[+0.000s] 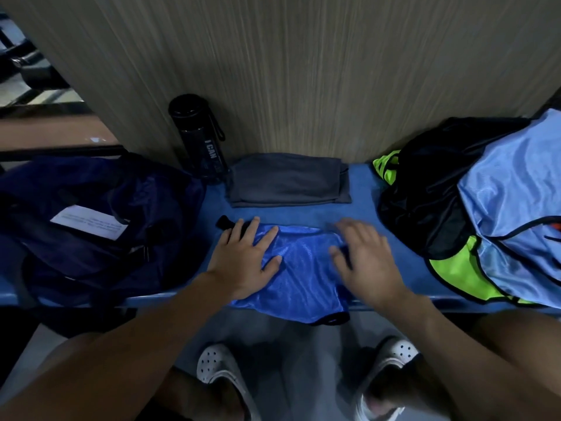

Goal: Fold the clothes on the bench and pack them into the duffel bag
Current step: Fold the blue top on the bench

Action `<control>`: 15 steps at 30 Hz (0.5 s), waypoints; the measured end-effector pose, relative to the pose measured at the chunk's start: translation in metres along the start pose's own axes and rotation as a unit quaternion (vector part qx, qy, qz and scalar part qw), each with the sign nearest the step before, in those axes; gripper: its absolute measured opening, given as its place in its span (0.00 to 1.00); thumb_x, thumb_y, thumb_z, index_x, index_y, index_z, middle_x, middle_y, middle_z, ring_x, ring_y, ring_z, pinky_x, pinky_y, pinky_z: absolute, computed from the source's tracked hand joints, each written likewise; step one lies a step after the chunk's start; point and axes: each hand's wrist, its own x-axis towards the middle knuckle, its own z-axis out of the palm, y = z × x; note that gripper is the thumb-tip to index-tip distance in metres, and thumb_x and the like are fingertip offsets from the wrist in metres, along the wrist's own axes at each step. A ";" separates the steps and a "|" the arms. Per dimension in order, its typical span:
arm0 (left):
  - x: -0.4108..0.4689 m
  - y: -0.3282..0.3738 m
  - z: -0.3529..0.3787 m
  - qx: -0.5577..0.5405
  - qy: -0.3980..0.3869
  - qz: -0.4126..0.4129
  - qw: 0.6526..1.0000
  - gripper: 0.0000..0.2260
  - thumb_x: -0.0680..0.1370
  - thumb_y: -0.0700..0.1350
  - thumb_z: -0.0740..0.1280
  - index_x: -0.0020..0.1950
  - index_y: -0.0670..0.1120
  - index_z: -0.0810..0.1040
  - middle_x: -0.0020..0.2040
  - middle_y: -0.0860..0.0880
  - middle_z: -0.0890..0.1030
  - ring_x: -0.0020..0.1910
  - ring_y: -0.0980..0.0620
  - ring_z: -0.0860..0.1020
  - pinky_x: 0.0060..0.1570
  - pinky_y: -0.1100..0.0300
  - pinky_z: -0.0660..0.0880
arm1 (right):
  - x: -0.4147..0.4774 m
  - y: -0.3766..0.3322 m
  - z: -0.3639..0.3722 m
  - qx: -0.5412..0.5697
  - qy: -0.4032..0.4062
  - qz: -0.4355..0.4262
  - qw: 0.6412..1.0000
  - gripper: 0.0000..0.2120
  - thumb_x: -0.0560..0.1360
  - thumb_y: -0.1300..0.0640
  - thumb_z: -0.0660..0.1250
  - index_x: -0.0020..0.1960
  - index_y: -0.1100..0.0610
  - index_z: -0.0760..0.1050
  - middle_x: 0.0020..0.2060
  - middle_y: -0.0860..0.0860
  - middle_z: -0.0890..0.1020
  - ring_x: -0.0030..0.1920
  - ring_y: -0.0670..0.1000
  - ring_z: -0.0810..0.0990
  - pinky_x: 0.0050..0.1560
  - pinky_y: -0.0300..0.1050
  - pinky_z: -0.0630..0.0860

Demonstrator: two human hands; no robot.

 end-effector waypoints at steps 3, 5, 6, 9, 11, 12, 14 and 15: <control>-0.001 0.005 0.000 -0.016 -0.005 -0.051 0.999 0.35 0.76 0.70 0.38 0.81 0.57 0.46 0.82 0.44 0.48 0.80 0.38 0.49 0.77 0.44 0.51 | -0.007 -0.010 0.020 -0.114 -0.073 -0.086 0.987 0.31 0.80 0.38 0.48 0.74 0.56 0.66 0.74 0.53 0.67 0.76 0.55 0.61 0.73 0.56 0.52; -0.001 0.006 0.000 -0.033 -0.002 -0.086 0.996 0.33 0.79 0.68 0.44 0.82 0.55 0.47 0.82 0.44 0.47 0.79 0.38 0.49 0.77 0.44 0.51 | -0.007 -0.006 0.030 -0.172 -0.108 -0.084 0.976 0.34 0.81 0.36 0.41 0.74 0.56 0.68 0.74 0.55 0.67 0.76 0.56 0.62 0.72 0.60 0.51; -0.002 0.005 0.000 -0.041 0.001 -0.095 0.995 0.33 0.80 0.67 0.46 0.82 0.55 0.47 0.82 0.44 0.47 0.79 0.38 0.49 0.77 0.45 0.50 | -0.006 -0.002 0.032 -0.182 -0.119 -0.072 0.973 0.36 0.80 0.35 0.39 0.73 0.56 0.69 0.74 0.55 0.68 0.75 0.57 0.64 0.70 0.62 0.53; -0.009 -0.003 0.001 -0.059 -0.001 -0.081 0.995 0.34 0.79 0.68 0.43 0.82 0.54 0.45 0.82 0.46 0.44 0.80 0.42 0.46 0.78 0.47 0.49 | -0.005 0.008 0.036 -0.181 -0.151 -0.035 0.971 0.38 0.80 0.33 0.37 0.74 0.55 0.67 0.74 0.55 0.67 0.73 0.59 0.67 0.69 0.64 0.58; -0.014 -0.009 0.001 -0.063 0.004 -0.068 0.996 0.38 0.75 0.70 0.37 0.82 0.55 0.44 0.82 0.47 0.44 0.81 0.44 0.46 0.77 0.49 0.48 | -0.006 0.009 0.036 -0.178 -0.158 -0.027 0.971 0.39 0.79 0.32 0.36 0.76 0.54 0.64 0.76 0.55 0.64 0.74 0.59 0.65 0.71 0.64 0.59; -0.015 -0.011 0.001 -0.065 0.007 -0.064 0.996 0.39 0.72 0.70 0.35 0.82 0.55 0.44 0.82 0.48 0.44 0.81 0.44 0.45 0.77 0.49 0.48 | -0.006 0.009 0.036 -0.177 -0.159 -0.027 0.971 0.39 0.79 0.31 0.35 0.77 0.53 0.62 0.76 0.55 0.63 0.75 0.58 0.63 0.72 0.65 0.59; -0.015 -0.013 0.002 -0.074 0.008 -0.060 0.995 0.40 0.71 0.70 0.34 0.82 0.56 0.44 0.82 0.49 0.44 0.81 0.45 0.45 0.77 0.49 0.47 | -0.006 0.009 0.035 -0.176 -0.160 -0.026 0.971 0.39 0.78 0.31 0.34 0.77 0.53 0.62 0.76 0.55 0.62 0.75 0.58 0.63 0.71 0.66 0.61; -0.016 -0.014 0.002 -0.077 0.007 -0.058 0.995 0.40 0.71 0.71 0.35 0.82 0.56 0.44 0.82 0.49 0.44 0.81 0.45 0.46 0.77 0.49 0.48 | -0.006 0.008 0.033 -0.175 -0.162 -0.024 0.971 0.39 0.78 0.31 0.34 0.77 0.53 0.62 0.76 0.55 0.63 0.75 0.58 0.64 0.71 0.66 0.61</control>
